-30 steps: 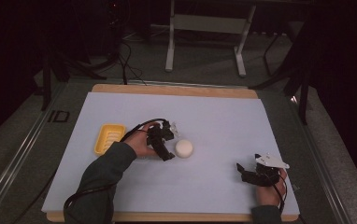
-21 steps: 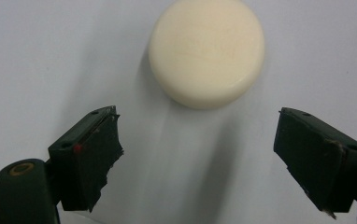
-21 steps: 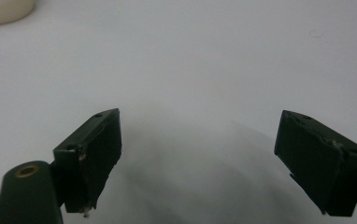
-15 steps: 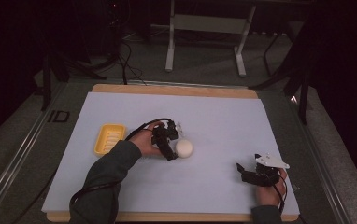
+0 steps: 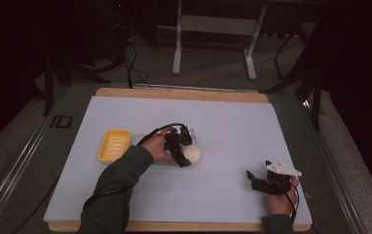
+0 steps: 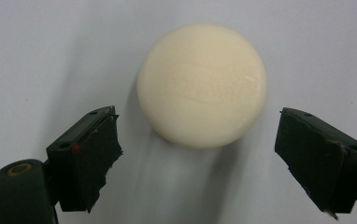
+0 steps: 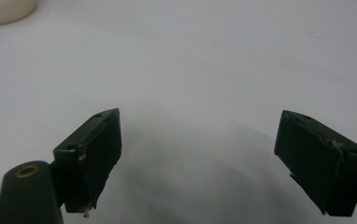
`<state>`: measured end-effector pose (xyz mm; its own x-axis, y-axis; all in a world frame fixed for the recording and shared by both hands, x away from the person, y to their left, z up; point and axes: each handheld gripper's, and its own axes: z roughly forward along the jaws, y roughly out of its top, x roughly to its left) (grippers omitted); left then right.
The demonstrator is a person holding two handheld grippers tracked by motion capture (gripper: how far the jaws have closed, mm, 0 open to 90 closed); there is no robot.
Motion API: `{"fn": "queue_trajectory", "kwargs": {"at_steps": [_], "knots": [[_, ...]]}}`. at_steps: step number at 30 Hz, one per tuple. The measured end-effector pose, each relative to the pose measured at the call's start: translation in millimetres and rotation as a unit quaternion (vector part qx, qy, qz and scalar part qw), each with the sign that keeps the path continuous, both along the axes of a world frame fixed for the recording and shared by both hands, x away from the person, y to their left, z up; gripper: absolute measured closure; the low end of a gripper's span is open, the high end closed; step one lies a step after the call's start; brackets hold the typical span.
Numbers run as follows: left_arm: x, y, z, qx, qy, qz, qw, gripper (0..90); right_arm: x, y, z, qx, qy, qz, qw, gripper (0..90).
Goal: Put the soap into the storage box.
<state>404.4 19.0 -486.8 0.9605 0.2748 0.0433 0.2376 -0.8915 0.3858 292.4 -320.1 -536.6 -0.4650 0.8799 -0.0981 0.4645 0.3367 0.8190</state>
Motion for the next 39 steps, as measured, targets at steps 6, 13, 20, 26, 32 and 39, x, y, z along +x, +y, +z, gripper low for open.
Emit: {"fn": "queue_trajectory", "kwargs": {"at_steps": [6, 13, 20, 26, 32, 39], "knots": [[1.9, -4.7, -1.3, 0.003, 0.003, -0.002, 1.0, 14.4, 0.0, 0.0, 0.0, 0.0, 0.0, 0.0, 1.0, 14.8], [4.6, -12.1, -5.3, 0.009, 0.009, -0.006, 0.9999, 14.5, -0.1, -0.1, 0.0, 0.001, 0.0, 0.0, 1.0, 14.8], [6.7, -20.3, -9.5, 0.016, 0.016, -0.008, 0.9997, 14.9, 0.0, 0.0, 0.0, 0.001, 0.0, 0.0, 1.0, 14.8], [9.7, -27.0, -13.6, 0.028, 0.02, -0.014, 0.9993, 15.2, 0.2, 0.0, -0.1, 0.001, 0.0, 0.001, 1.0, 14.8], [10.3, -32.2, -17.0, 0.043, 0.022, -0.014, 0.9987, 16.1, 0.1, -0.1, 0.0, 0.001, 0.0, 0.001, 1.0, 14.8], [14.1, -33.3, -20.3, 0.053, 0.032, -0.016, 0.9979, 18.1, 0.3, -0.1, -0.1, 0.002, 0.001, 0.002, 1.0, 14.8]]}}
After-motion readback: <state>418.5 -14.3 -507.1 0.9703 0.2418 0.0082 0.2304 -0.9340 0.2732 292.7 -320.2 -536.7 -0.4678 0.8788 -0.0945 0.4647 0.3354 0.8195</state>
